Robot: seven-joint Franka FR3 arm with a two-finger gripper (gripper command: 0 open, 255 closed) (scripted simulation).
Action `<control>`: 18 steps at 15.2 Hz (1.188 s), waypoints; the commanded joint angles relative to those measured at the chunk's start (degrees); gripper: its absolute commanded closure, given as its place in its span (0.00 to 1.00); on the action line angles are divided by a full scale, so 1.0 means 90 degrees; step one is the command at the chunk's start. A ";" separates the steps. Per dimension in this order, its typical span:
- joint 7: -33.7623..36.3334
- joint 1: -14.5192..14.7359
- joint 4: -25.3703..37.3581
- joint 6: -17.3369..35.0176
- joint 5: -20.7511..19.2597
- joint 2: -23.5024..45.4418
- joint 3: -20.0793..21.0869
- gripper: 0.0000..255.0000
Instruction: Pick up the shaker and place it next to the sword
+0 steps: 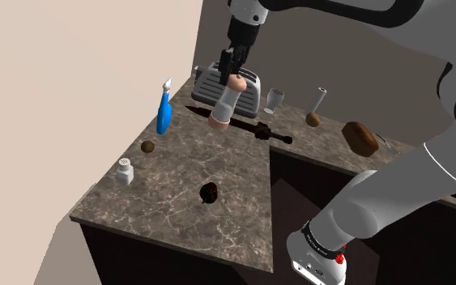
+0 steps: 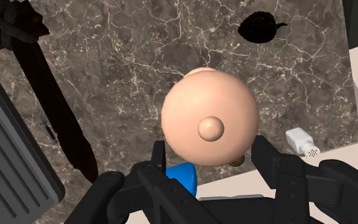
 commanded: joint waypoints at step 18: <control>-0.2896 -0.1081 -0.0746 0.0853 -0.0228 -0.0026 -0.1894 1.00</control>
